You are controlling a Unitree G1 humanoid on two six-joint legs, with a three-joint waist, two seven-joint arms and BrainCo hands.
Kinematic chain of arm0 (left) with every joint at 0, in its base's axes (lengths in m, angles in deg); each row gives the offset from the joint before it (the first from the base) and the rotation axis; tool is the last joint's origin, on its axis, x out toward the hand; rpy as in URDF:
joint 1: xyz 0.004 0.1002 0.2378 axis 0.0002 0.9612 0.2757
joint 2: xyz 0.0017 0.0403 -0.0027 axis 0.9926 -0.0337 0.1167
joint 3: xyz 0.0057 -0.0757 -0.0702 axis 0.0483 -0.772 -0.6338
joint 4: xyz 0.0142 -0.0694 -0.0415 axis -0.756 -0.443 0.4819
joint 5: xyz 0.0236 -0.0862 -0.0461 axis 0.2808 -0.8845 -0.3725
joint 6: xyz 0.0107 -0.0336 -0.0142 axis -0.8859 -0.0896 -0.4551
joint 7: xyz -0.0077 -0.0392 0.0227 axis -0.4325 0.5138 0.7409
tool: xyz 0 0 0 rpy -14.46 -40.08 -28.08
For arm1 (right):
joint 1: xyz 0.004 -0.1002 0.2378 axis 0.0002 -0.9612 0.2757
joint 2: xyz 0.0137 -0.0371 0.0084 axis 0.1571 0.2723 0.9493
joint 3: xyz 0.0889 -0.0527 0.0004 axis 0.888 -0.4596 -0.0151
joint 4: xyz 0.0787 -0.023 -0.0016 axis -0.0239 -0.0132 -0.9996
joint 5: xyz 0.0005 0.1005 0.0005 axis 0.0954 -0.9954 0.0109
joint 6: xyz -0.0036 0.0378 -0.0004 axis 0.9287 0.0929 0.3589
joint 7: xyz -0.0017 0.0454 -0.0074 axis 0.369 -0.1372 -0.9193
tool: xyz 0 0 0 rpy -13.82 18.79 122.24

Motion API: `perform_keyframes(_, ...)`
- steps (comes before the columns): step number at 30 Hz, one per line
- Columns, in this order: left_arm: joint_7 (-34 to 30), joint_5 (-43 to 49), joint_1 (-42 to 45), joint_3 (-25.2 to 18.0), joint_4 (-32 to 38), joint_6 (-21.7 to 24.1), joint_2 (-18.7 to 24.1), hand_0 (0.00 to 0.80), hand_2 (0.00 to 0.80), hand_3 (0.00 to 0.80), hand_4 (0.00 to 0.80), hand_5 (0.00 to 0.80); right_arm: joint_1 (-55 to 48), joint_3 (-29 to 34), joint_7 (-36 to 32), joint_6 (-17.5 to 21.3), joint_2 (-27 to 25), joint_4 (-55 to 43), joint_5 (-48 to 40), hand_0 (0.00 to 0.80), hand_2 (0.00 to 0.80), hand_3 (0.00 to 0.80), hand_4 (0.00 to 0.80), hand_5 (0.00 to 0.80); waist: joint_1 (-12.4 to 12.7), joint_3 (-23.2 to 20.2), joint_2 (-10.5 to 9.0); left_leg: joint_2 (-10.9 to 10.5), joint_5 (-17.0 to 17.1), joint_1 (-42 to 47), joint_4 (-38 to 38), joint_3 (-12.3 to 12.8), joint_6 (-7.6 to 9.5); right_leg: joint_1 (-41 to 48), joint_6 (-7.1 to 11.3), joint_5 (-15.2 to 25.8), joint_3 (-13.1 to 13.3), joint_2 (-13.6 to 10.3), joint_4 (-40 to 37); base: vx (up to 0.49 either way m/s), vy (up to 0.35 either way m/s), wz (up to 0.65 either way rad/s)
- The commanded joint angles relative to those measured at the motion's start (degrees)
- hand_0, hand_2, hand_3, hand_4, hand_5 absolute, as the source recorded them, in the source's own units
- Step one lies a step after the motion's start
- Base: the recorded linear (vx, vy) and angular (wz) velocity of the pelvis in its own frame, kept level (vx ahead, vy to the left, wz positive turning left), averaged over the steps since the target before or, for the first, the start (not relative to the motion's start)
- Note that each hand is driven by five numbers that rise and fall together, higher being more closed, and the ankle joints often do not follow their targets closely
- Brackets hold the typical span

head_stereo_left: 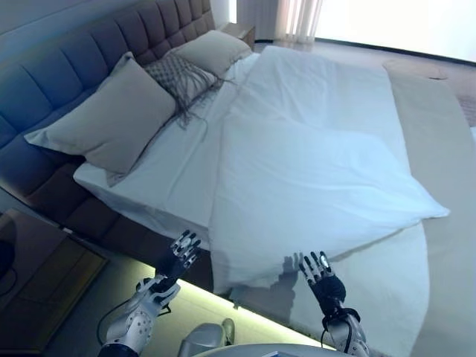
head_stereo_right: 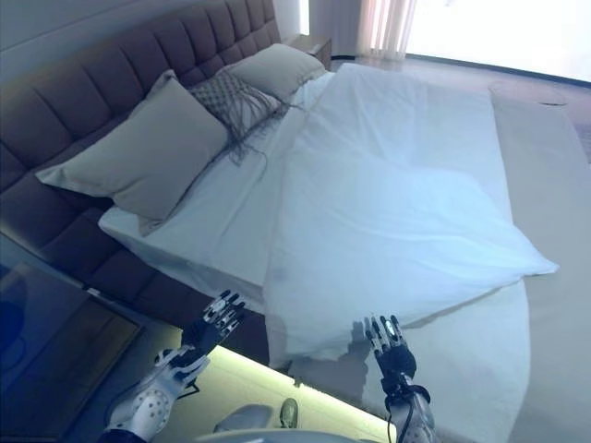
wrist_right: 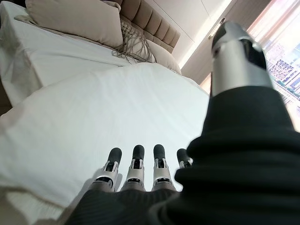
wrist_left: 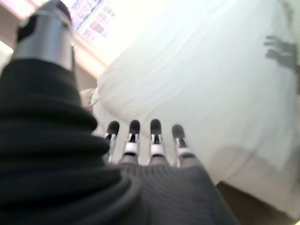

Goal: Make the bed neatly

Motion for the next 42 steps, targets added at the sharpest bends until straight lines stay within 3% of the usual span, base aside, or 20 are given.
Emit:
perform_keyframes(1, 0.4, 0.3, 0.5, -1.6, 2.6, 3.0, 0.2, 0.000, 0.000, 0.000, 0.000, 0.000, 0.9, 0.6, 0.0, 3.9, -1.7, -2.6, 0.8, 0.000, 0.000, 0.000, 0.000, 0.000, -1.4, -2.9, -0.11, -1.4, 3.6, -4.7, 0.7, -6.1, -0.85, -2.2, -1.42, 8.1, -4.4, 1.5, -12.5, 0.133, -0.103, -0.37)
perform_keyframes(4, -0.4, 0.4, 0.4, -2.3, 2.3, 2.8, 0.3, 0.000, 0.000, 0.000, 0.000, 0.000, 2.2, 1.9, 0.4, 3.7, -1.9, -1.8, 0.3, 0.000, 0.000, 0.000, 0.000, 0.000, -2.6, -2.1, -0.46, -1.1, 2.4, -2.0, 0.1, -6.2, -1.61, -4.2, -1.28, 8.8, -4.5, 2.0, -18.6, 0.109, -0.088, -0.25)
perform_keyframes(7, -1.3, 0.1, -0.1, -3.0, 3.3, 2.3, 0.6, 0.000, 0.000, 0.000, 0.000, 0.000, 2.8, 3.4, 0.4, 3.2, -2.0, -1.3, 0.3, 0.000, 0.000, 0.000, 0.000, 0.000, -4.3, -1.2, -1.38, 0.1, 0.2, 0.7, -0.2, -4.3, -2.71, -6.4, 0.10, 11.3, -3.5, 1.8, -24.9, 0.113, -0.131, -0.14)
perform_keyframes(12, -0.9, -1.8, -0.8, -4.0, 4.5, 1.6, 0.0, 0.000, 0.000, 0.000, 0.000, 0.000, 3.2, 5.3, -0.8, 2.7, -1.8, 1.6, -0.1, 0.000, 0.000, 0.000, 0.000, 0.000, -4.6, -1.6, -2.65, 2.3, -1.2, 1.6, 0.2, -3.3, -3.56, -6.1, 1.95, 12.8, -2.8, 1.9, -24.8, 0.083, -0.161, 0.08)
perform_keyframes(16, 0.0, -1.5, -0.8, -3.7, 3.5, 3.3, -0.3, 0.000, 0.000, 0.000, 0.000, 0.000, 4.6, 6.2, -0.2, 2.6, -3.2, 3.3, -0.8, 0.000, 0.000, 0.000, 0.000, 0.000, -3.8, -2.3, -3.56, 4.3, -1.4, 0.9, 0.9, -3.1, -4.58, -4.3, 1.63, 9.0, -4.6, 4.0, -29.0, 0.058, -0.206, 0.03)
perform_keyframes(20, -0.8, -1.6, -0.2, -4.9, 2.2, 2.9, -0.2, 0.000, 0.000, 0.000, 0.000, 0.000, 6.2, 7.3, -1.5, -2.2, -4.7, 3.3, -6.8, 0.000, 0.000, 0.000, 0.000, 0.000, -3.3, -1.6, -3.57, 6.3, -1.1, 0.2, 2.0, -2.3, -6.31, -2.6, 1.33, 7.1, -5.3, 6.1, -31.3, 0.025, -0.140, 0.02)
perform_keyframes(22, -2.0, 0.7, 0.1, -5.1, 1.4, 2.8, 0.1, 0.000, 0.000, 0.000, 0.000, 0.000, 7.3, 7.5, -2.4, -4.4, -5.3, 4.4, -6.9, 0.000, 0.000, 0.000, 0.000, 0.000, -2.8, -0.9, -4.11, 8.4, -1.8, -0.8, 6.5, -0.8, -7.64, -1.6, 0.68, 6.4, -6.9, 6.4, -31.6, 0.071, -0.108, 0.09)
perform_keyframes(24, -2.0, 1.4, 0.7, -5.1, 1.2, 2.1, 0.6, 0.000, 0.000, 0.000, 0.000, 0.000, 8.3, 7.7, -0.7, -5.3, -6.2, 6.5, -9.0, 0.000, 0.000, 0.000, 0.000, 0.000, -2.0, -0.2, -3.49, 10.5, 1.5, -2.6, 8.6, -1.9, -9.12, -1.3, -0.25, 5.5, -7.3, 7.4, -31.0, 0.120, 0.029, 0.17)
perform_keyframes(26, -2.6, 0.4, 0.4, -4.9, 1.1, 1.3, 0.6, 0.000, 0.000, 0.000, 0.000, 0.000, 9.4, 8.9, 0.2, -4.4, -6.6, 8.8, -14.2, 0.000, 0.000, 0.000, 0.000, 0.000, -1.3, 0.4, -2.60, 11.6, 3.4, -3.3, 5.8, -2.4, -9.77, -1.4, -0.27, 5.3, -8.3, 7.3, -30.4, 0.061, 0.152, 0.11)
perform_keyframes(27, -3.6, 0.6, -1.1, -4.7, 0.8, 0.7, 0.6, 0.000, 0.000, 0.000, 0.000, 0.000, 10.7, 11.1, -3.1, -3.7, -6.9, 13.0, -19.0, 0.000, 0.000, 0.000, 0.000, 0.000, -0.1, 1.3, -1.57, 12.9, 7.9, -6.6, 4.2, -3.3, -11.04, -0.9, -0.39, 4.2, -8.8, 7.5, -30.2, 0.011, 0.163, 0.17)
perform_keyframes(28, -3.9, 0.5, -2.5, -4.1, 0.0, 0.5, 0.5, 0.000, 0.000, 0.000, 0.000, 0.000, 12.0, 12.6, -4.4, -3.2, -7.5, 16.1, -22.2, 0.000, 0.000, 0.000, 0.000, 0.000, 0.7, 1.8, -1.44, 12.8, 8.1, -8.6, 4.3, -4.0, -11.15, -0.6, -0.02, 3.3, -9.2, 6.7, -29.3, -0.008, 0.192, 0.32)
perform_keyframes(29, -4.5, 0.2, -4.2, -3.4, -0.7, -0.2, 0.7, 0.000, 0.000, 0.000, 0.000, 0.000, 13.2, 14.3, -5.8, -2.9, -7.8, 19.5, -24.0, 0.000, 0.000, 0.000, 0.000, 0.000, 1.3, 1.9, -1.41, 11.9, 5.8, -9.7, 4.5, -3.7, -10.28, -0.7, 0.74, 2.3, -9.7, 4.9, -26.1, 0.033, 0.177, 0.46)
perform_keyframes(32, -4.5, 2.2, -4.5, -2.8, -1.1, -1.7, 2.0, 0.000, 0.000, 0.000, 0.000, 0.000, 13.7, 18.7, -4.5, -5.5, -8.1, 23.3, -24.1, 0.000, 0.000, 0.000, 0.000, 0.000, 1.0, 2.8, -1.08, 8.6, 2.0, -8.8, 7.9, -4.8, -7.97, -5.8, 2.05, 2.7, -8.2, 0.3, -10.6, 0.262, 0.203, 0.51)
perform_keyframes(33, -4.2, 1.9, -3.8, -2.9, -1.1, -1.8, 2.5, 0.000, 0.000, 0.000, 0.000, 0.000, 13.5, 20.1, -4.6, -7.0, -8.3, 24.4, -23.2, 0.000, 0.000, 0.000, 0.000, 0.000, 0.4, 3.2, -1.10, 8.0, 0.9, -7.7, 8.5, -5.0, -7.61, -7.9, 2.20, 4.4, -7.5, -0.7, -8.8, 0.393, 0.055, 0.35)
perform_keyframes(35, -3.4, -0.3, -3.3, -2.8, 0.7, -1.7, 3.7, 0.000, 0.000, 0.000, 0.000, 0.000, 13.6, 21.5, -5.2, -8.5, -8.8, 25.0, -24.9, 0.000, 0.000, 0.000, 0.000, 0.000, -0.7, 4.5, -1.98, 7.8, -1.0, -6.5, 10.0, -4.5, -8.23, -9.4, 2.49, 6.8, -6.2, -2.3, -15.5, 0.237, -0.201, 0.17)
perform_keyframes(37, -2.6, -3.5, -7.0, -0.7, 0.5, 1.8, 5.8, 0.000, 0.000, 0.000, 0.000, 0.000, 15.7, 21.8, -11.7, -9.6, -9.3, 28.8, -28.9, 0.000, 0.000, 0.000, 0.000, 0.000, -2.2, 6.9, -3.03, 8.6, -3.3, -10.1, 13.4, -5.5, -8.92, -12.6, 3.96, 13.2, -1.5, -2.6, -25.2, -0.105, -0.480, -0.11)
perform_keyframes(38, -2.8, -4.2, -9.7, -0.3, -0.1, 2.8, 7.0, 0.000, 0.000, 0.000, 0.000, 0.000, 17.4, 21.2, -12.5, -10.3, -10.2, 30.1, -31.2, 0.000, 0.000, 0.000, 0.000, 0.000, -2.3, 8.3, -3.04, 9.8, -3.9, -13.2, 15.7, -6.3, -8.90, -14.1, 4.17, 12.7, -0.3, -2.0, -25.5, -0.234, -0.471, 0.16)
perform_keyframes(40, -2.2, -5.2, -12.9, -0.1, -0.1, 3.7, 8.5, 0.000, 0.000, 0.000, 0.000, 0.000, 21.2, 21.7, -9.7, -11.4, -11.1, 31.2, -34.6, 0.000, 0.000, 0.000, 0.000, 0.000, -1.9, 10.3, -3.08, 12.1, -4.0, -18.4, 19.4, -7.3, -9.77, -16.5, 4.51, 11.5, -2.3, -1.8, -23.6, -0.347, -0.386, 0.59)
perform_keyframes(42, -2.8, -6.5, -15.8, 0.8, -0.3, 4.3, 9.9, 0.000, 0.000, 0.000, 0.000, 0.000, 23.6, 22.3, -10.6, -12.4, -12.2, 33.4, -38.5, 0.000, 0.000, 0.000, 0.000, 0.000, -1.8, 12.4, -3.36, 14.0, -3.8, -22.9, 22.9, -10.4, -11.90, -18.7, 4.65, 10.2, -2.7, -0.6, -22.4, -0.217, -0.331, 0.30)
